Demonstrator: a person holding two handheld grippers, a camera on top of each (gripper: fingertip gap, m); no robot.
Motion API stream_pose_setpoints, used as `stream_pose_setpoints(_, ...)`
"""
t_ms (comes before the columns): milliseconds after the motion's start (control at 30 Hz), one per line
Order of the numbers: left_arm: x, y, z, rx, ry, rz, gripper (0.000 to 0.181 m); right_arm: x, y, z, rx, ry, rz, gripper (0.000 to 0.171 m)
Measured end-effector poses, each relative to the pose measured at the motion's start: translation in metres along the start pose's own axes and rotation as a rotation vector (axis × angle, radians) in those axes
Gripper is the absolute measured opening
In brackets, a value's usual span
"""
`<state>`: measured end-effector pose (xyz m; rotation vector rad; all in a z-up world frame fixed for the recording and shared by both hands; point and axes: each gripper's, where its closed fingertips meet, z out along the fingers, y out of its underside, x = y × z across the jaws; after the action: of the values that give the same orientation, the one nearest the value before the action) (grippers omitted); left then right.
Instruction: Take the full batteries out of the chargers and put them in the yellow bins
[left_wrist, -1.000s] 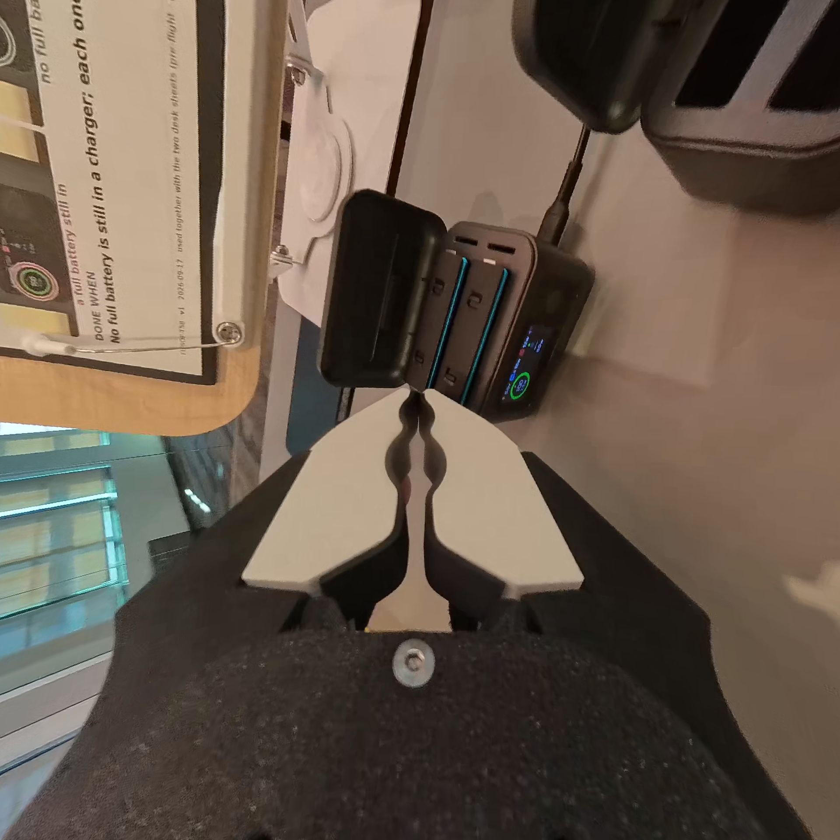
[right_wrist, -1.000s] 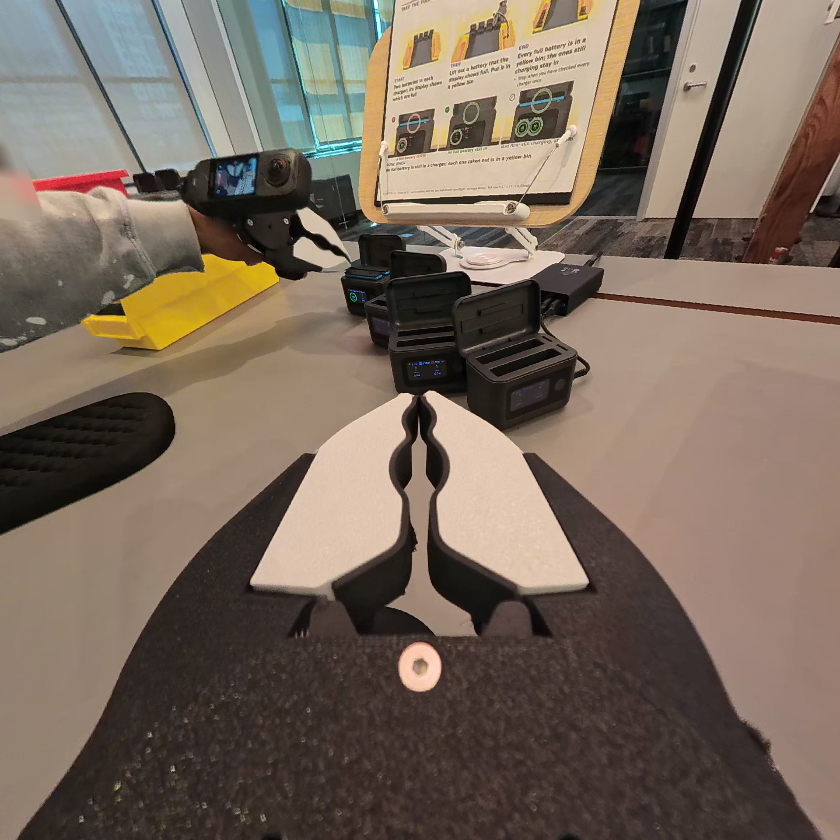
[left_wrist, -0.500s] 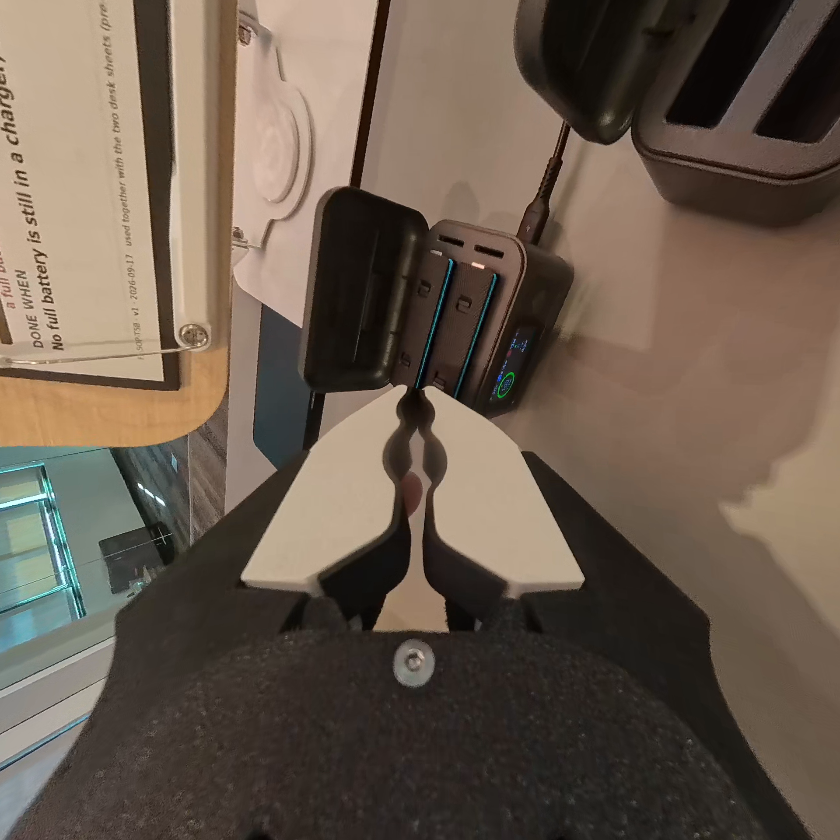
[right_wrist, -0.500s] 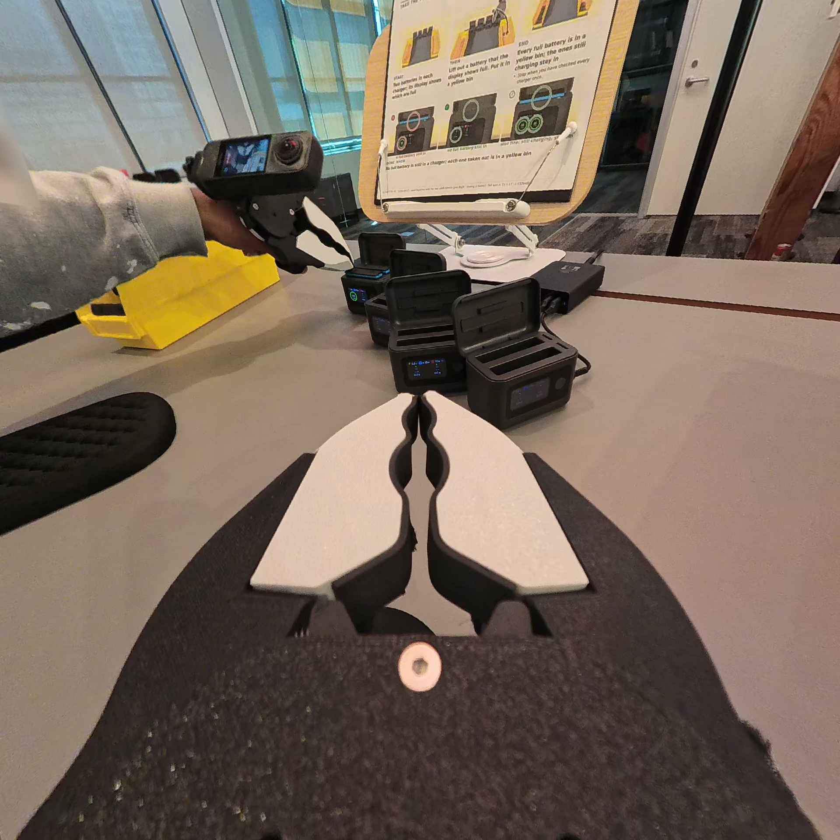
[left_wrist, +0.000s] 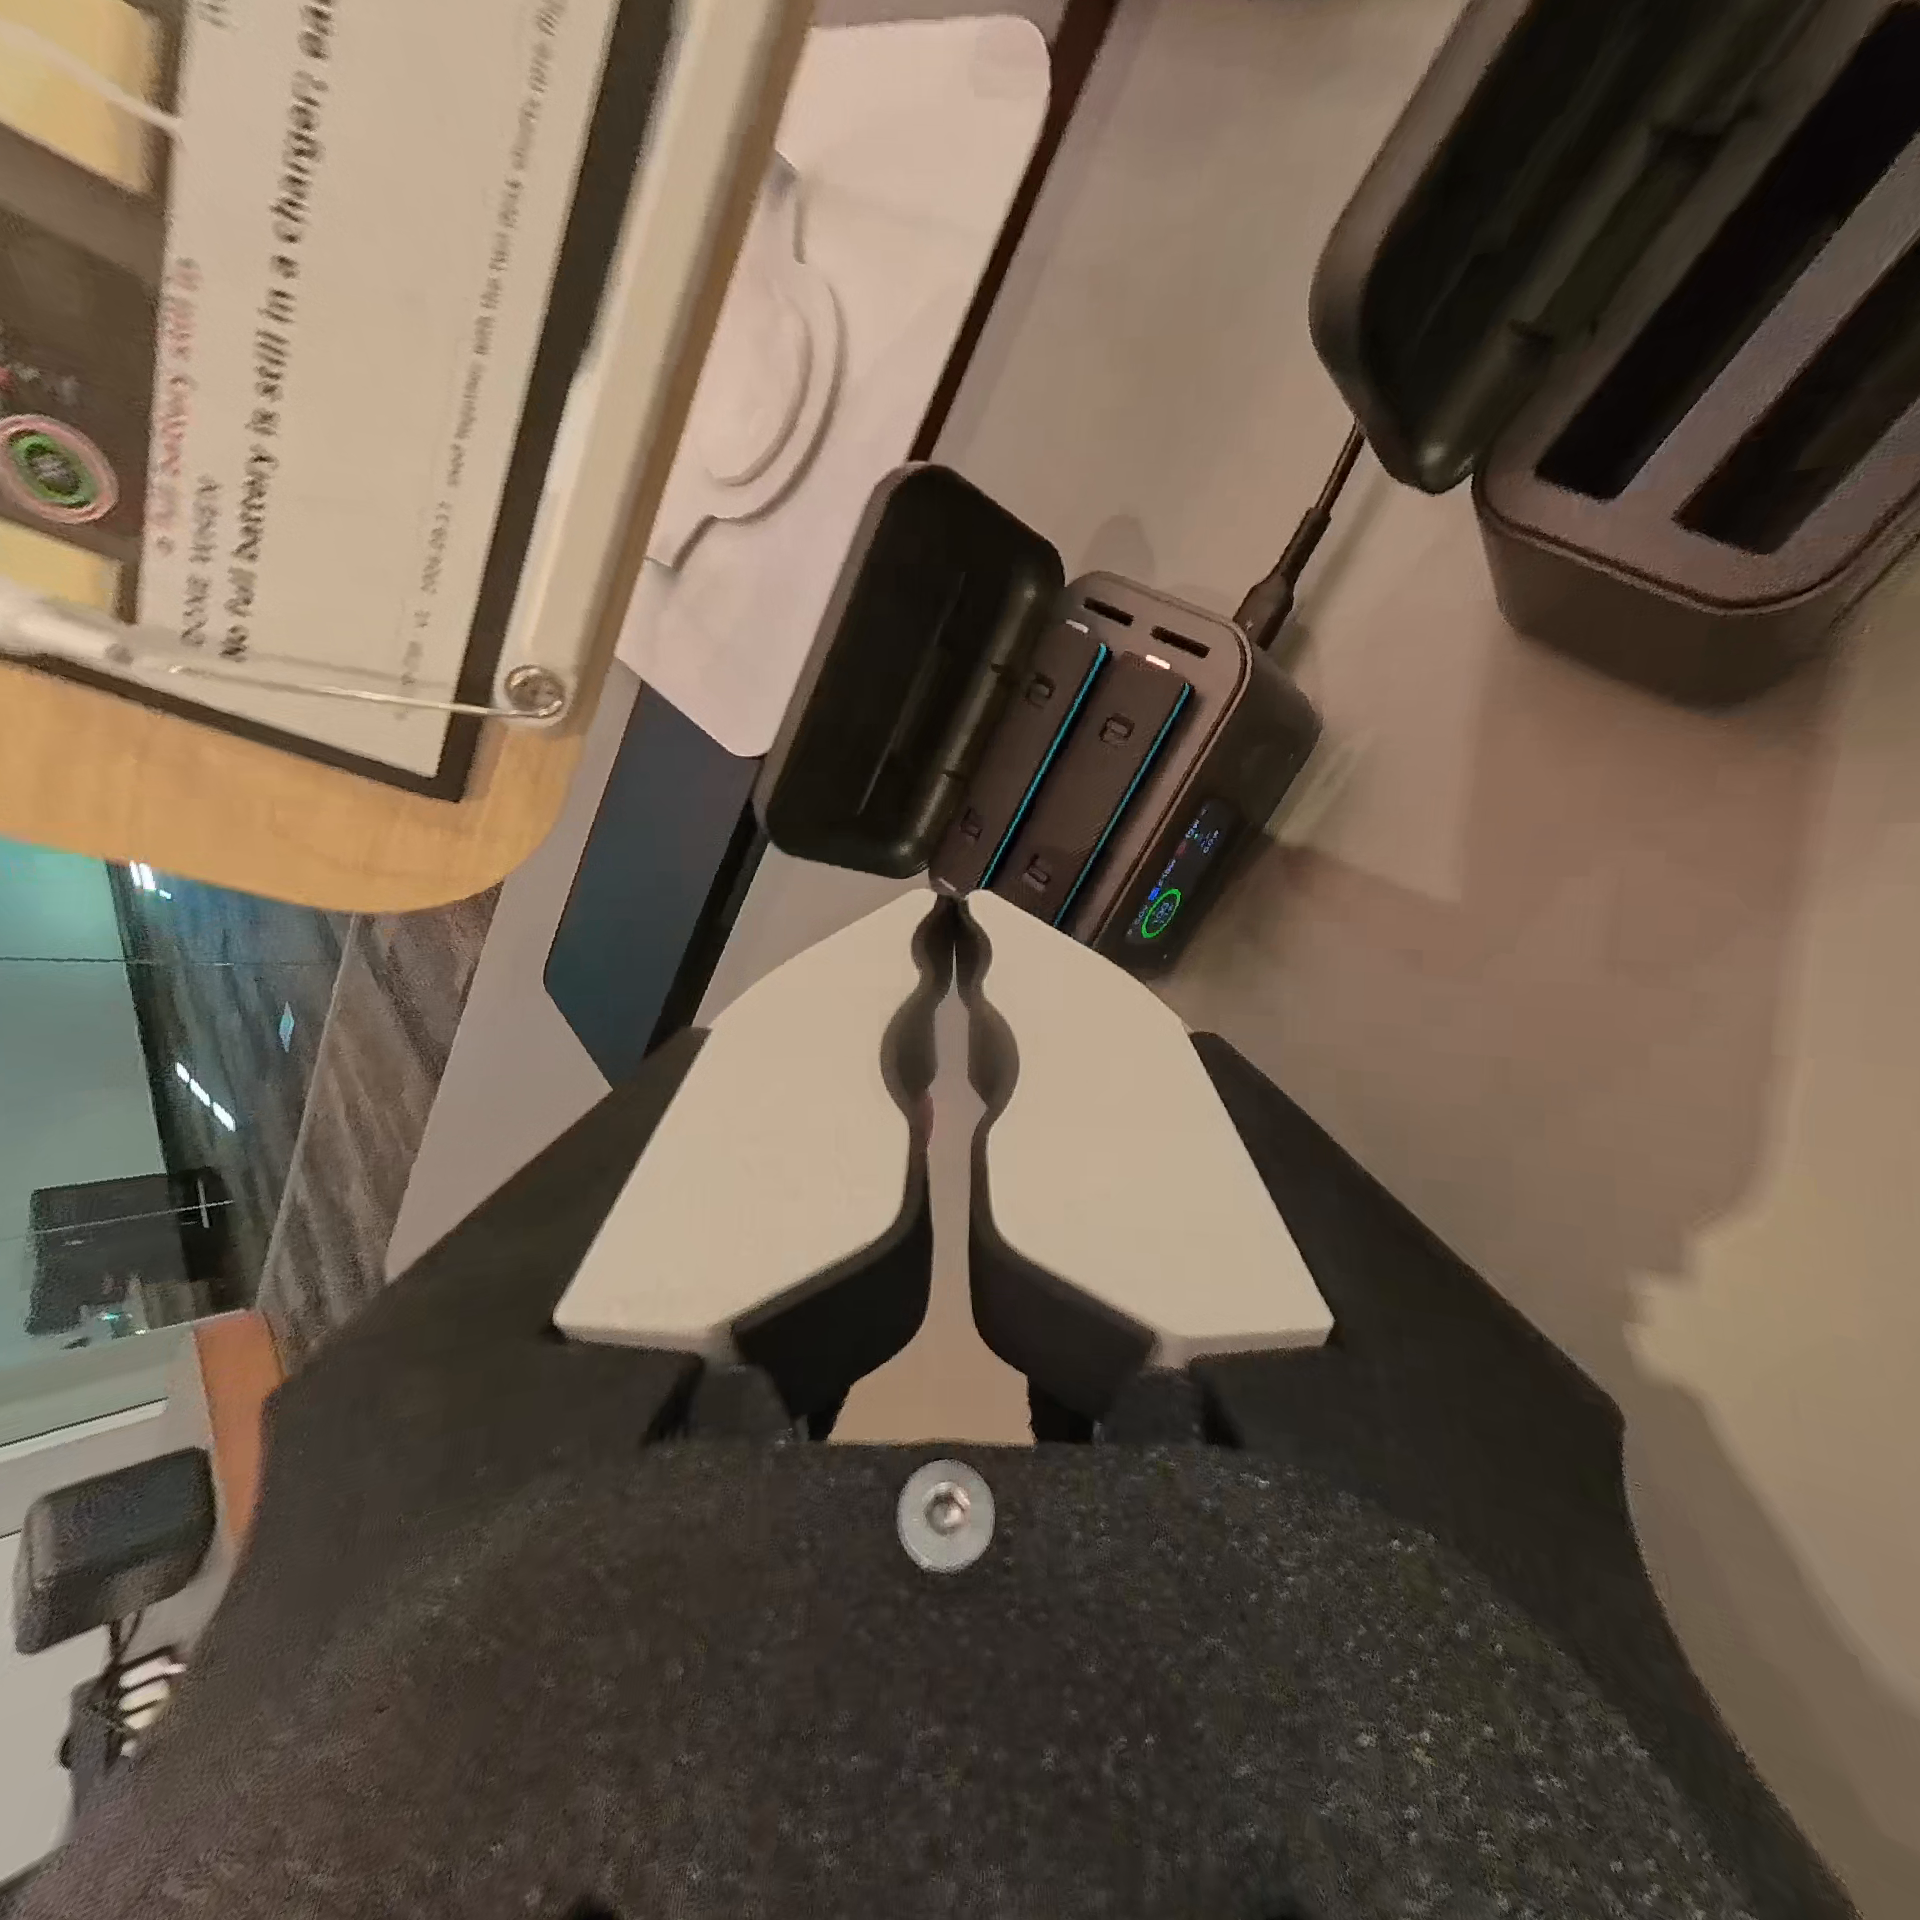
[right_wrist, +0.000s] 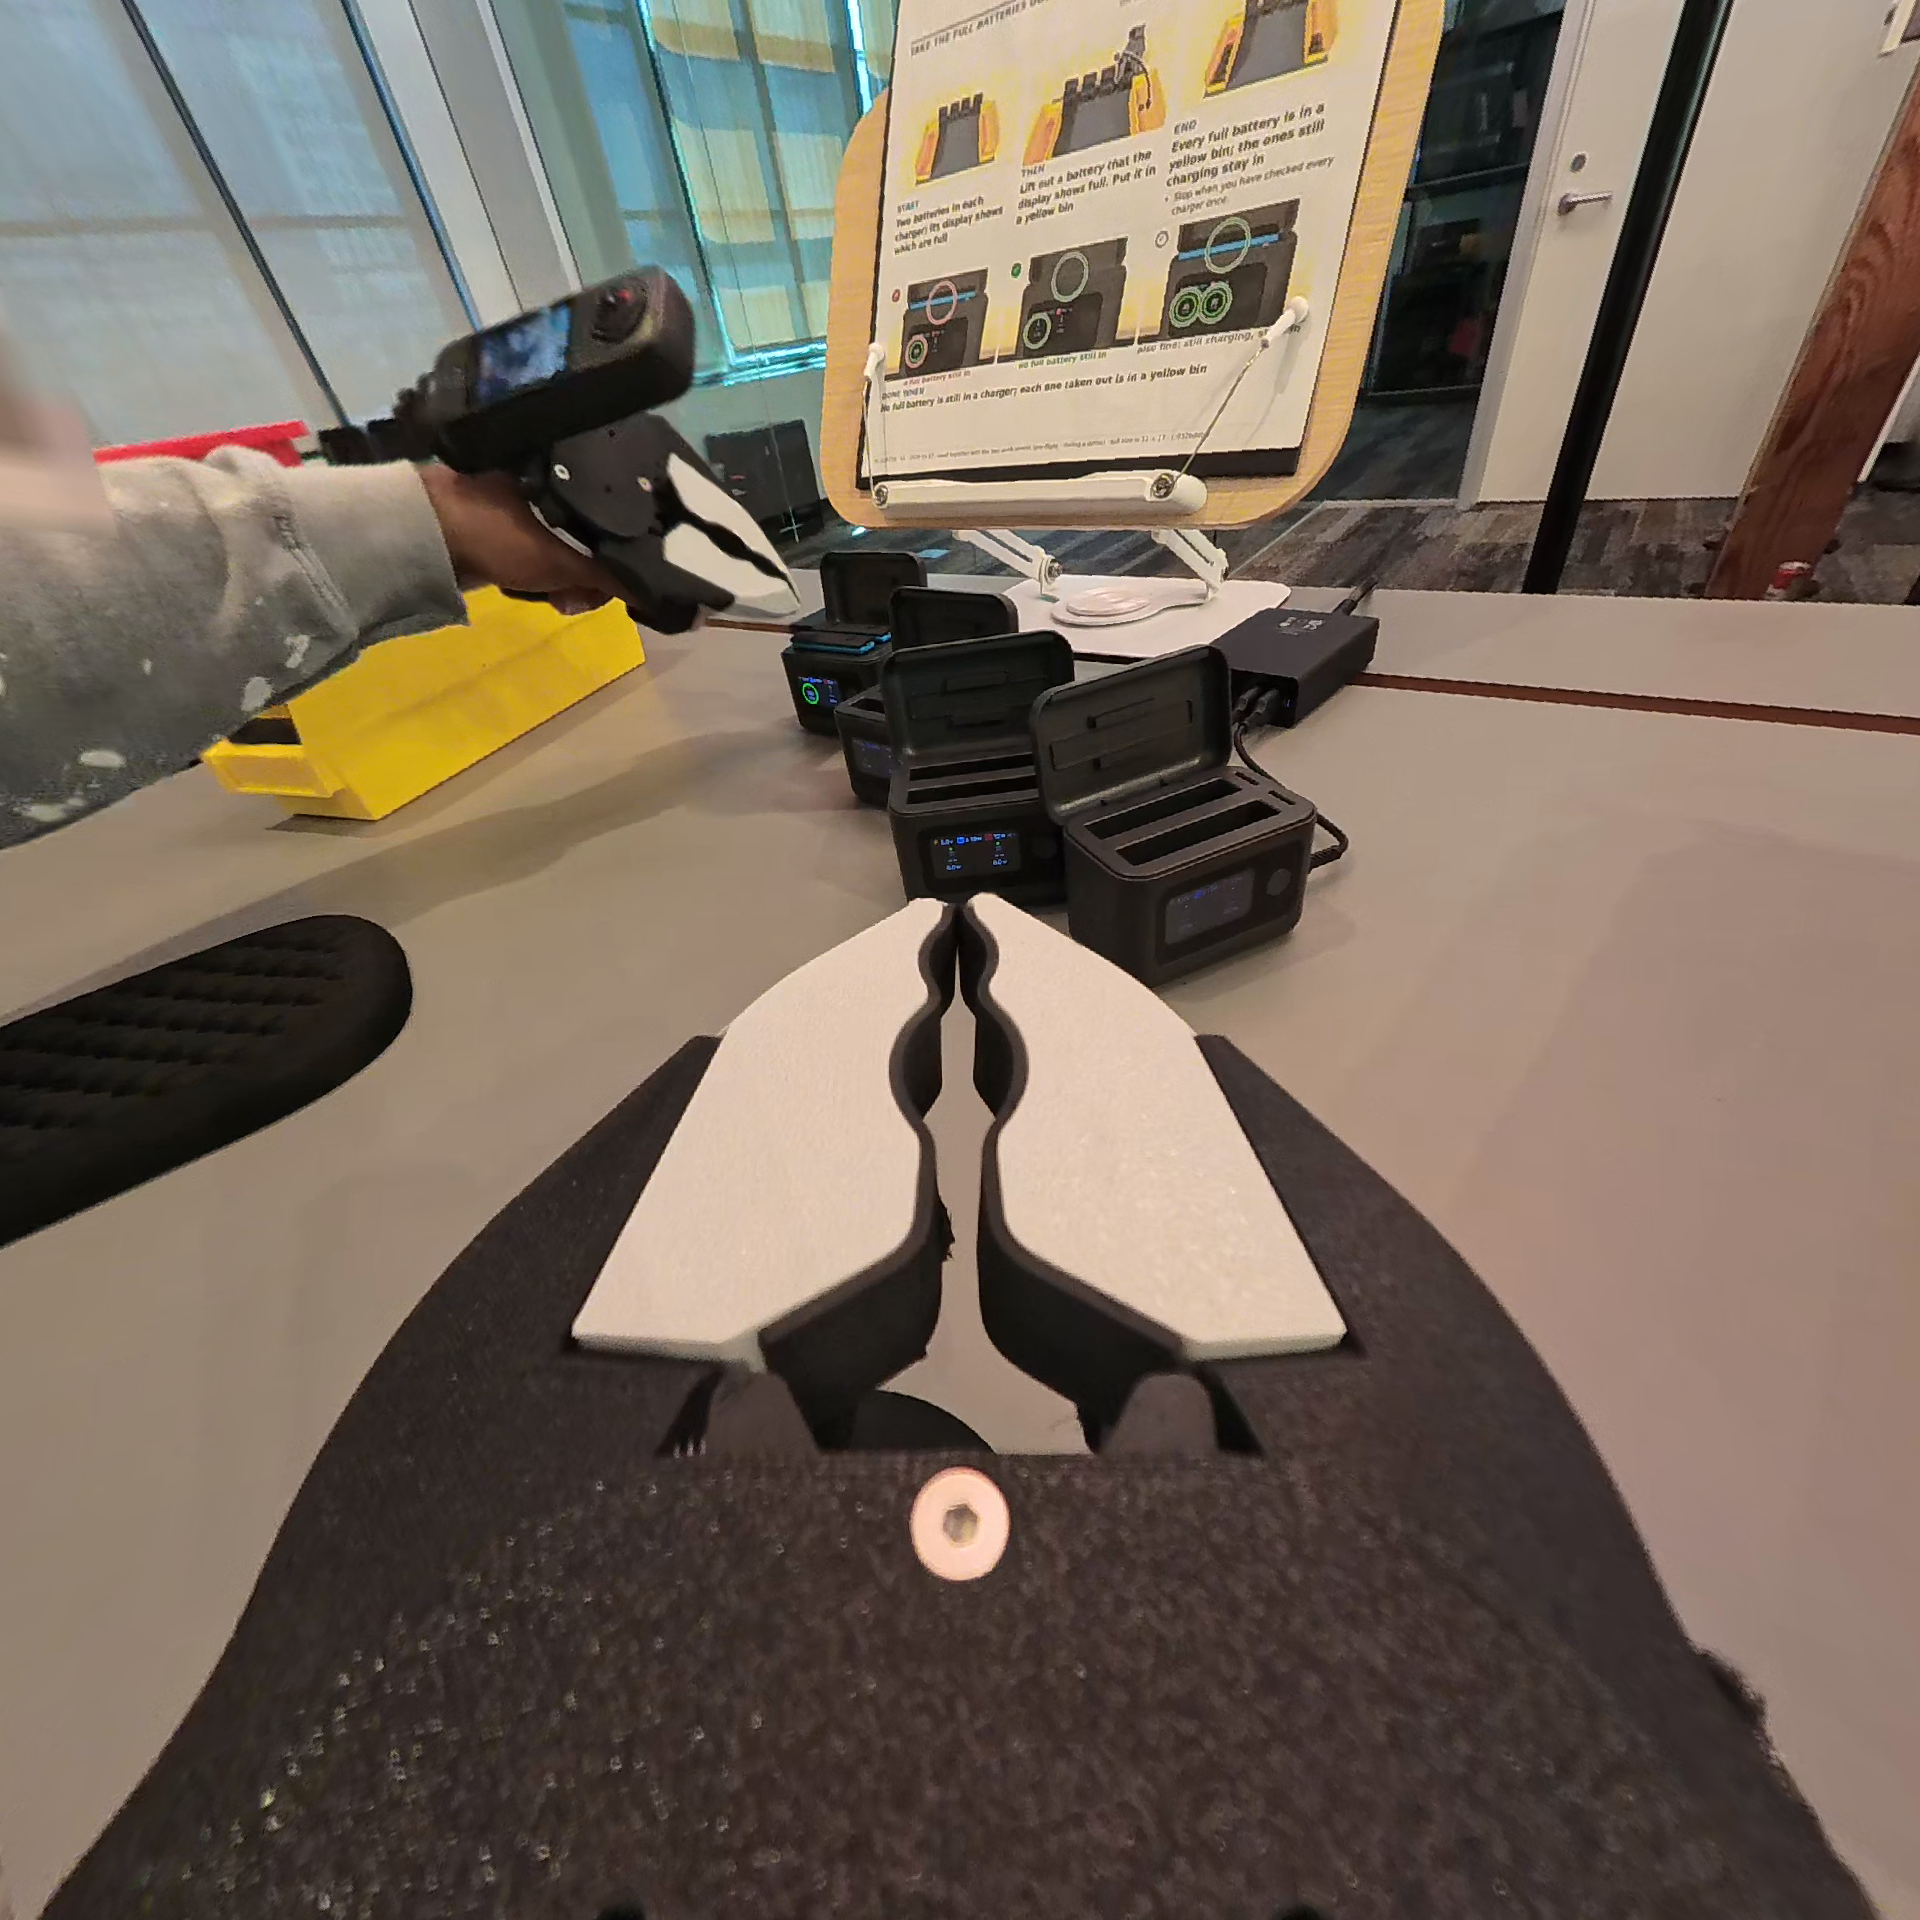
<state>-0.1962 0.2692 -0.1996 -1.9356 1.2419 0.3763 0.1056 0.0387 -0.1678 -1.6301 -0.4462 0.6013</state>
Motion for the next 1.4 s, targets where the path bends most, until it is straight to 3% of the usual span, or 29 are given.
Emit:
stream_pose_setpoints(300, -0.013, 0.012, -0.108, 0.158, -0.022, -0.171, 0.021, 0.000, 0.000, 0.000, -0.003, 0.000, 0.006, 0.000)
stream_pose_setpoints(500, -0.029, 0.081, -0.181, 0.090, -0.044, -0.255, 0.047, 0.000, 0.004, 0.003, -0.026, 0.003, -0.004, 0.000)
stream_pose_setpoints(633, -0.027, 0.138, -0.208, 0.001, -0.017, -0.278, 0.051, 0.000, 0.006, 0.004, -0.042, 0.011, -0.009, 0.000)
stream_pose_setpoints(867, 0.008, 0.199, -0.219, -0.177, 0.150, -0.159, 0.042, 0.002, 0.008, 0.006, -0.058, 0.031, -0.022, 0.000)
stream_pose_setpoints(1133, 0.028, 0.216, -0.201, -0.300, 0.273, 0.080, 0.032, 0.000, 0.013, 0.009, -0.093, 0.050, -0.065, 0.000)
stream_pose_setpoints(1300, 0.010, 0.223, -0.184, -0.345, 0.261, 0.117, 0.034, 0.001, 0.011, 0.008, -0.078, 0.050, -0.055, 0.000)
stream_pose_setpoints(1400, 0.004, 0.223, -0.173, -0.350, 0.295, 0.114, 0.045, 0.003, 0.009, 0.007, -0.065, 0.049, -0.030, 0.000)
